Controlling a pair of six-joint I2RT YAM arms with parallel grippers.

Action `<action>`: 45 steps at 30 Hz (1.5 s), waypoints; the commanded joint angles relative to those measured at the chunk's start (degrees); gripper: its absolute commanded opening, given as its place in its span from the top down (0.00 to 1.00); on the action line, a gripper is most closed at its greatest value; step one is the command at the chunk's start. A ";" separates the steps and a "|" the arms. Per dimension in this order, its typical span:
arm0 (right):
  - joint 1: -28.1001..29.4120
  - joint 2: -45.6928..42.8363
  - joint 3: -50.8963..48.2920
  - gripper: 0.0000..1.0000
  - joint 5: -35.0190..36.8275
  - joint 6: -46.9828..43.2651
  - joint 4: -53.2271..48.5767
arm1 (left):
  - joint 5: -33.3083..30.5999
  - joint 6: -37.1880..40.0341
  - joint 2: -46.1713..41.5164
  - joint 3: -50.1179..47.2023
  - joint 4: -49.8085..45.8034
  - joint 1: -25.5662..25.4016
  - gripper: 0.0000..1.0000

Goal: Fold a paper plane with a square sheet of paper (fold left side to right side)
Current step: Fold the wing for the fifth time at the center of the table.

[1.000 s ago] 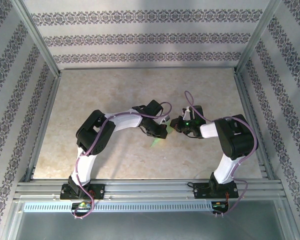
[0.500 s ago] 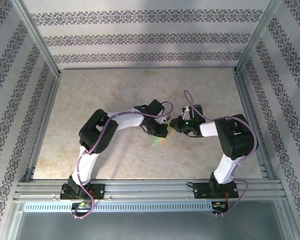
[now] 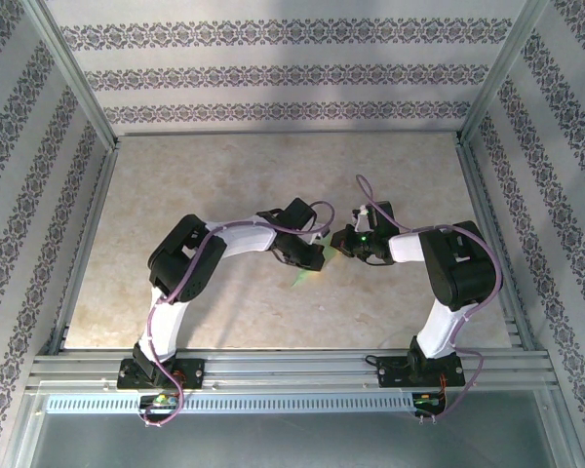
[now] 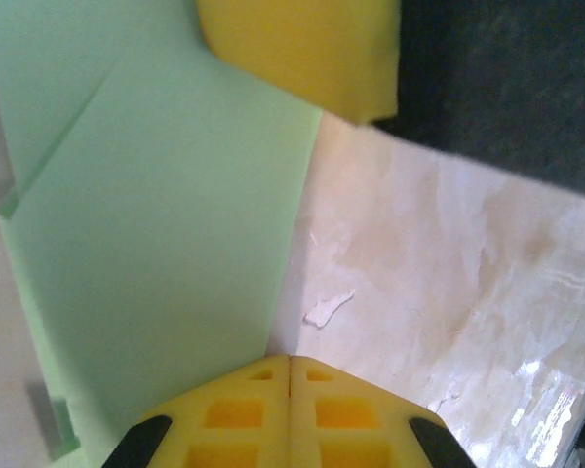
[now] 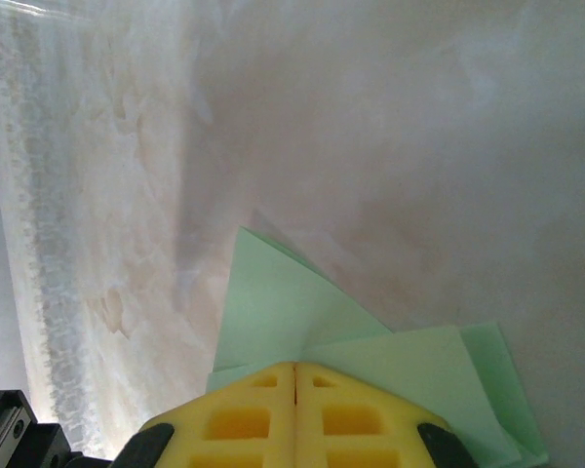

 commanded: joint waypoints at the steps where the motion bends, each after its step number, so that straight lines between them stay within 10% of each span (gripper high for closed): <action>1: 1.56 5.94 -1.73 1.00 7.14 -3.00 -7.71 | -1.51 1.57 -1.88 -3.84 -5.19 0.19 1.00; 45: 1.03 5.54 -1.22 1.00 7.58 -4.14 -9.79 | -8.95 10.18 -12.15 -15.45 -9.48 1.07 1.00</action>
